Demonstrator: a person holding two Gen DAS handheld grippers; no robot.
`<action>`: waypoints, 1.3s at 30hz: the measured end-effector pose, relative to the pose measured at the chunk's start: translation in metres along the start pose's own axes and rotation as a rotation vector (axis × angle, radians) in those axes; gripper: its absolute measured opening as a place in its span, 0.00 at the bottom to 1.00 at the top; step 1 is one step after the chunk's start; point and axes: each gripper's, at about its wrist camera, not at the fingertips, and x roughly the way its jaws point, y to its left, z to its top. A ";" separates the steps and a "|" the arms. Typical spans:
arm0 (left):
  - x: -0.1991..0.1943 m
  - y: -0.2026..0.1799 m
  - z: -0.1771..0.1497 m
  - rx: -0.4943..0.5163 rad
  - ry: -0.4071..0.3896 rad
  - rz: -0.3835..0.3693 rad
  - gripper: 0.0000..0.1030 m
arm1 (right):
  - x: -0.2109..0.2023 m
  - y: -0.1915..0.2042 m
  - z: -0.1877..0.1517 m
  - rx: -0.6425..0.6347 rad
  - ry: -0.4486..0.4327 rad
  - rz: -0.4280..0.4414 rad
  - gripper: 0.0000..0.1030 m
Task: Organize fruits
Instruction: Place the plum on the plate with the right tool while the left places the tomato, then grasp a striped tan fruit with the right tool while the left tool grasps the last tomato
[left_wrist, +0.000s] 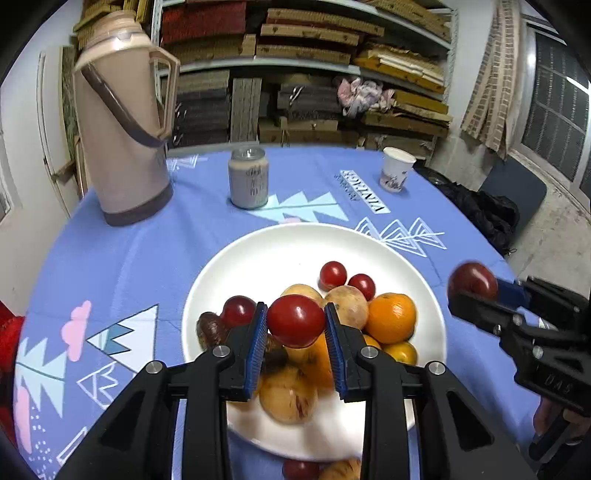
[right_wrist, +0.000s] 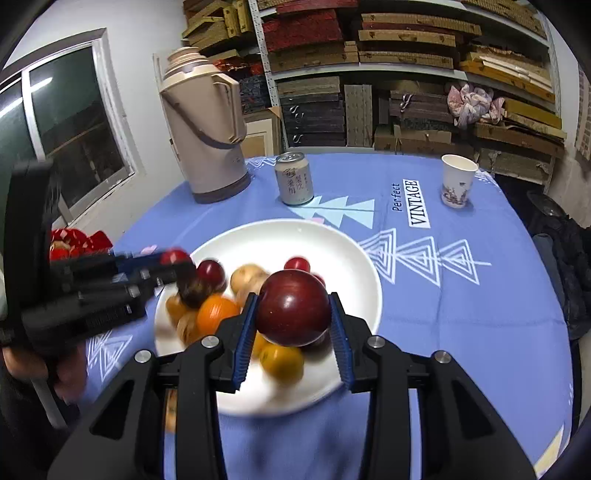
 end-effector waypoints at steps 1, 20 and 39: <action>0.007 0.001 0.002 -0.002 0.013 0.002 0.30 | 0.007 -0.001 0.005 0.006 0.006 0.001 0.36; 0.011 0.010 0.001 -0.046 0.033 0.008 0.56 | 0.050 -0.026 0.010 0.124 0.071 0.005 0.46; -0.050 0.029 -0.082 -0.075 0.000 0.100 0.71 | -0.017 0.077 -0.094 -0.175 0.142 0.057 0.70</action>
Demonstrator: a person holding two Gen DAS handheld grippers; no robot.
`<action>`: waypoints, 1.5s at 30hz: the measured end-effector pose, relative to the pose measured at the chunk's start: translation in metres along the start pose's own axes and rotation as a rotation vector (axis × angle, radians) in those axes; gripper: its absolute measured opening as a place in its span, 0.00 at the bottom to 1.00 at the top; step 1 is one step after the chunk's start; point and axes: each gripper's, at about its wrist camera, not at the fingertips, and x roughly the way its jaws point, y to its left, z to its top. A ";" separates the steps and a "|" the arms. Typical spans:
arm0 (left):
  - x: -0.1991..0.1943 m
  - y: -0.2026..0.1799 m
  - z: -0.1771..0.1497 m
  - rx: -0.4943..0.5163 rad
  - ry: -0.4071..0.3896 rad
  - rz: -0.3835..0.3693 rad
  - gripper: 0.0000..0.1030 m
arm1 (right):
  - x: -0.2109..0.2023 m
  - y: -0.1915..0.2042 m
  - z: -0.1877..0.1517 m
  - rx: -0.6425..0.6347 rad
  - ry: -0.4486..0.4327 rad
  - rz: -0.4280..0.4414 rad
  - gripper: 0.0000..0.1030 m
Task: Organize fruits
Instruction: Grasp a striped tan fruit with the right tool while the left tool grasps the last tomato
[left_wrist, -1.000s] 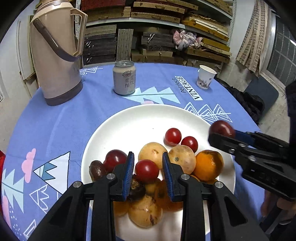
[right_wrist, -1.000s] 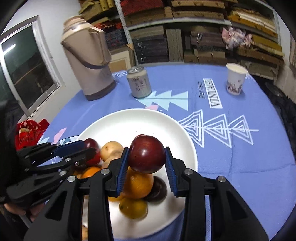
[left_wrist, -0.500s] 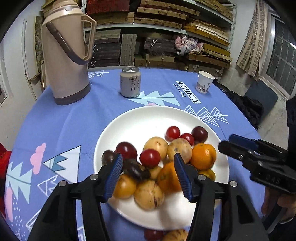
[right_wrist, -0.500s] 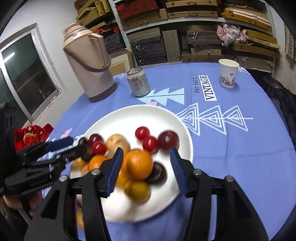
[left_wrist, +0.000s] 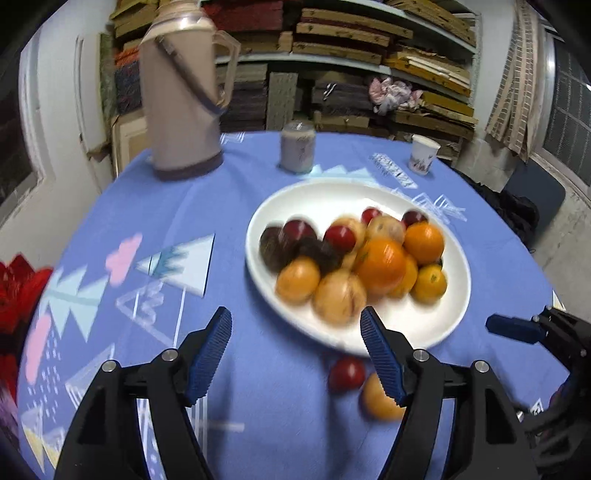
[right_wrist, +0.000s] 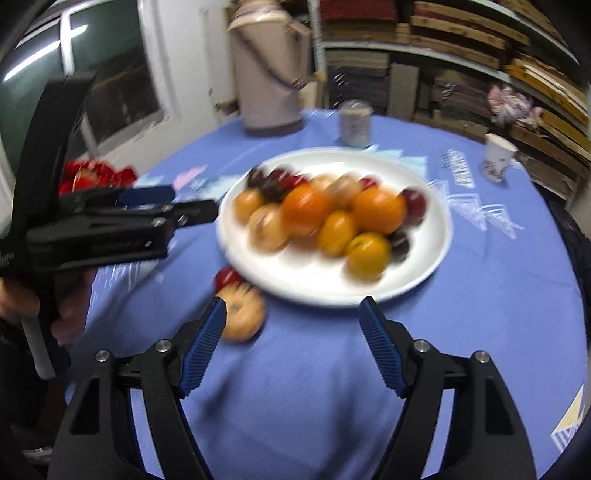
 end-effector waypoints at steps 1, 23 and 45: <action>0.000 0.004 -0.006 -0.011 0.007 -0.002 0.71 | 0.004 0.007 -0.004 -0.011 0.012 -0.003 0.70; -0.007 0.038 -0.056 -0.061 0.071 -0.010 0.75 | 0.072 0.039 0.004 -0.010 0.116 -0.019 0.43; 0.035 -0.029 -0.038 0.086 0.119 -0.012 0.76 | 0.008 -0.052 -0.047 0.231 0.032 0.008 0.43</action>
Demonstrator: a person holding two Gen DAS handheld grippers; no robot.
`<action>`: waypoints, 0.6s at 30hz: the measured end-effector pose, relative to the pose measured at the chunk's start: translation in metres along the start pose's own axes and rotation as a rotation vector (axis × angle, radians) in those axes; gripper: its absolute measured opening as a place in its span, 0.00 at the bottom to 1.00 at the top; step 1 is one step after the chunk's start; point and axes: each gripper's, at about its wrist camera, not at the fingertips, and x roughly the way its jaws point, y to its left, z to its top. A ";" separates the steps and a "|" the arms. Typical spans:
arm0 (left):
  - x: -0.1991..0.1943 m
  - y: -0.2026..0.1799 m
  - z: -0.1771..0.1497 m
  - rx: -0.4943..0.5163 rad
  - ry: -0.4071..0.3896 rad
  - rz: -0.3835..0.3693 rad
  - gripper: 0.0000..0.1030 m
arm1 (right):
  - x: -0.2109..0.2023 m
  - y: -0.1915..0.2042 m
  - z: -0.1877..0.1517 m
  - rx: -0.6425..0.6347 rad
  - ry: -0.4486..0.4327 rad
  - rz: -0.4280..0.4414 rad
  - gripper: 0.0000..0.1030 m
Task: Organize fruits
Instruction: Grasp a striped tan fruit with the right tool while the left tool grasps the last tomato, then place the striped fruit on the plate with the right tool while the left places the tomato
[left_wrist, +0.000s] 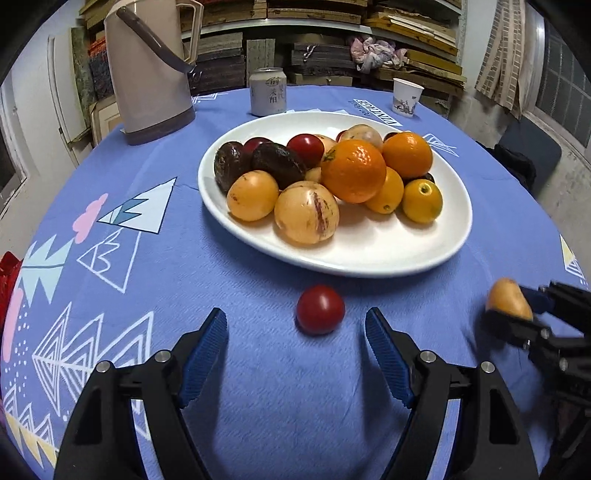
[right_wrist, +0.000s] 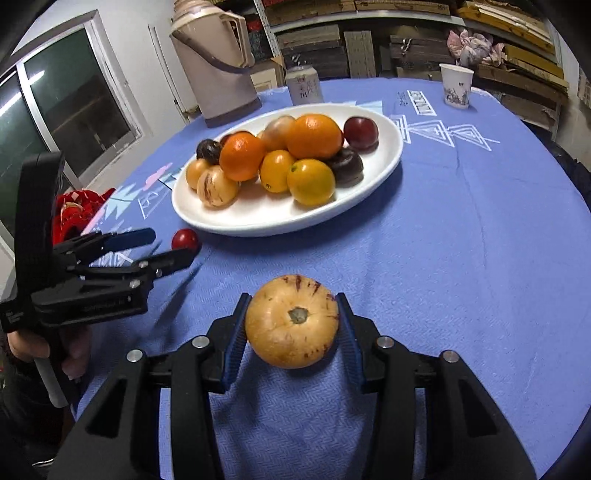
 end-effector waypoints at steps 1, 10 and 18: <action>0.001 0.000 0.001 -0.001 0.003 -0.002 0.75 | 0.002 0.001 0.000 -0.002 0.009 -0.011 0.43; 0.006 0.011 0.005 -0.087 0.008 -0.054 0.25 | 0.006 0.000 -0.001 0.007 0.028 -0.006 0.43; 0.002 0.008 0.003 -0.074 0.008 -0.050 0.25 | 0.006 0.003 -0.001 -0.003 0.030 -0.020 0.43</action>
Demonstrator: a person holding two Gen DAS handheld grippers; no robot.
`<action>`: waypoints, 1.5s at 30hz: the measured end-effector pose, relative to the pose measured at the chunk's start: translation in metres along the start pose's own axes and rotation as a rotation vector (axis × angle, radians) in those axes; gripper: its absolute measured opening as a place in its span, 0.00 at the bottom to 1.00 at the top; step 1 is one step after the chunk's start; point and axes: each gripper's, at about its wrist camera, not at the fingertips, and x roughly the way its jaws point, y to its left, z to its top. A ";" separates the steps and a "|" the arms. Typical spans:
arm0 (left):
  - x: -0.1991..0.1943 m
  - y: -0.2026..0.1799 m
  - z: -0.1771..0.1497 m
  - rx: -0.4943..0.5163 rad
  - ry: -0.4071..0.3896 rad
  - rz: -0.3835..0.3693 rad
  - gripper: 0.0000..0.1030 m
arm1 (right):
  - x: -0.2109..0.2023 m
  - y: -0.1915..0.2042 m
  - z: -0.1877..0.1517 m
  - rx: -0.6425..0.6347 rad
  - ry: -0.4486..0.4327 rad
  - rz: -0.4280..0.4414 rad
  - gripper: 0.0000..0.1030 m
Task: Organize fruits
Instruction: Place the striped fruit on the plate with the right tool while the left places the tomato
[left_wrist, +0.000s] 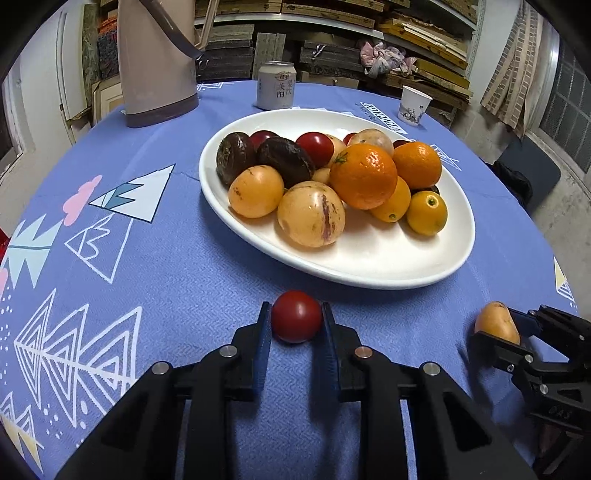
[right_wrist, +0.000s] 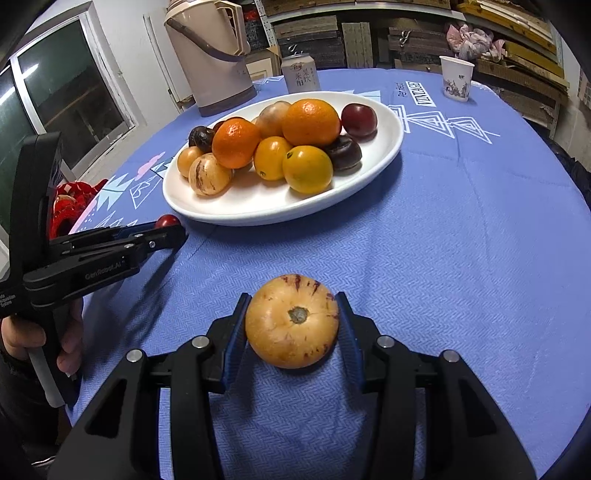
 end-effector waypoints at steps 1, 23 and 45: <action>-0.001 -0.001 -0.001 0.002 -0.003 0.001 0.25 | 0.000 0.000 0.000 -0.002 0.000 -0.003 0.43; -0.039 -0.004 0.036 0.042 -0.081 -0.047 0.25 | -0.056 0.011 0.038 -0.115 -0.152 -0.063 0.43; 0.024 -0.010 0.126 -0.003 -0.048 0.030 0.25 | 0.027 -0.006 0.170 -0.051 -0.148 -0.088 0.43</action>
